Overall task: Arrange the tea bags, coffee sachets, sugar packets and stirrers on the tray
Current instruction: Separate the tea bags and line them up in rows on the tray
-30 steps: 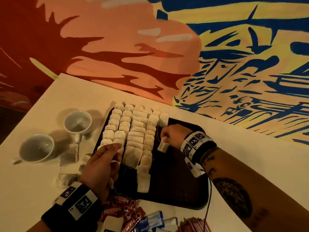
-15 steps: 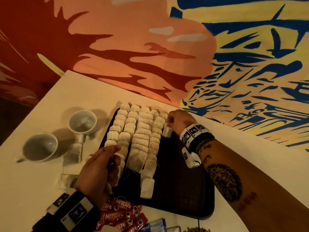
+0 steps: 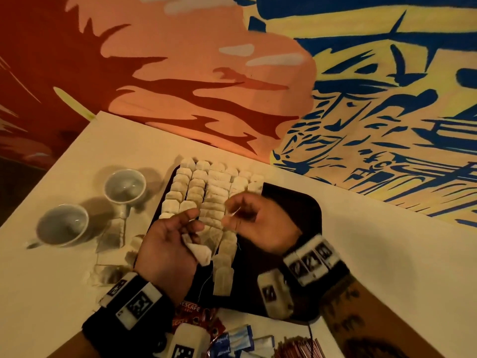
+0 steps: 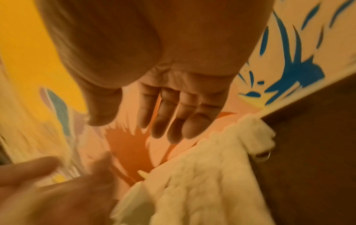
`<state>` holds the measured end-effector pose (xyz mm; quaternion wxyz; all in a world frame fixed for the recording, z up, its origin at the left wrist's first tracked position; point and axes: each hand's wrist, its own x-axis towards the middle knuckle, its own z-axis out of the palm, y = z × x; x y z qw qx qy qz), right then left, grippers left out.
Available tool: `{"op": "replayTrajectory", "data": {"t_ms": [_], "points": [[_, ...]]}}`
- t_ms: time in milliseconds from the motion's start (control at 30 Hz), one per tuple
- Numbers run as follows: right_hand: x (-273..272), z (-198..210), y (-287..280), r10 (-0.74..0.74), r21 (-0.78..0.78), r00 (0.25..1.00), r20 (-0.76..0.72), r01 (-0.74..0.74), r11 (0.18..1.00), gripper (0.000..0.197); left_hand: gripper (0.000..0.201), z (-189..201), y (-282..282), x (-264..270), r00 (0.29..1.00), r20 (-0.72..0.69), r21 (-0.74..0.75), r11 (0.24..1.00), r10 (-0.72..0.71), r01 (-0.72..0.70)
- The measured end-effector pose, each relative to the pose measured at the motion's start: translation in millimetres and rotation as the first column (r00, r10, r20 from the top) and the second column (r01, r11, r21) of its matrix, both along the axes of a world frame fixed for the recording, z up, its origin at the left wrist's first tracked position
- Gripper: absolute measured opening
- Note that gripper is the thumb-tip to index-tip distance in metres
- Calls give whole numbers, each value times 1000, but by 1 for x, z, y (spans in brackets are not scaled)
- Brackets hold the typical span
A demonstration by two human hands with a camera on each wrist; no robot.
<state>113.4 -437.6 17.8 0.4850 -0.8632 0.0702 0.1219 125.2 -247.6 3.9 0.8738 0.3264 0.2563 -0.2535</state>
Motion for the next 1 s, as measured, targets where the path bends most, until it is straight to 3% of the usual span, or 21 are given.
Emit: {"op": "replayTrajectory", "data": {"t_ms": [67, 133, 233, 400, 467, 567, 733, 867, 1000], "points": [[-34, 6, 22, 8, 152, 1000, -26, -4, 988, 38, 37, 11, -7, -6, 999, -12, -47, 998, -37, 37], [-59, 0, 40, -56, 149, 997, -44, 62, 987, 40, 43, 18, -12, -12, 996, -28, -82, 993, -84, 82], [-78, -16, 56, -254, 152, 967, 1, 251, 956, 15, 31, 18, -15, -20, 996, 4, -52, 994, -94, 94], [-85, -4, 49, -379, 177, 921, 91, 359, 916, 3, 29, 13, -19, -31, 954, 105, 176, 949, -281, 260], [-85, 5, 40, -408, 160, 902, 140, 386, 909, 6, 23, 13, -17, -36, 904, 181, 377, 876, -388, 301], [-85, 18, 28, -450, 175, 878, 166, 423, 889, 13, 14, 13, -15, -42, 763, 288, 638, 710, -579, 298], [-89, 26, 24, -373, 119, 914, 158, 358, 926, 14, 16, 17, -14, -45, 649, 367, 731, 638, -666, 242], [-75, 18, 8, -320, -30, 937, 142, 328, 944, 8, 24, 5, -7, -40, 701, 284, 728, 623, -654, 286], [-45, -2, -18, -245, -242, 969, 17, 241, 940, 6, 25, -4, 6, -34, 772, 197, 705, 635, -604, 317]]}}
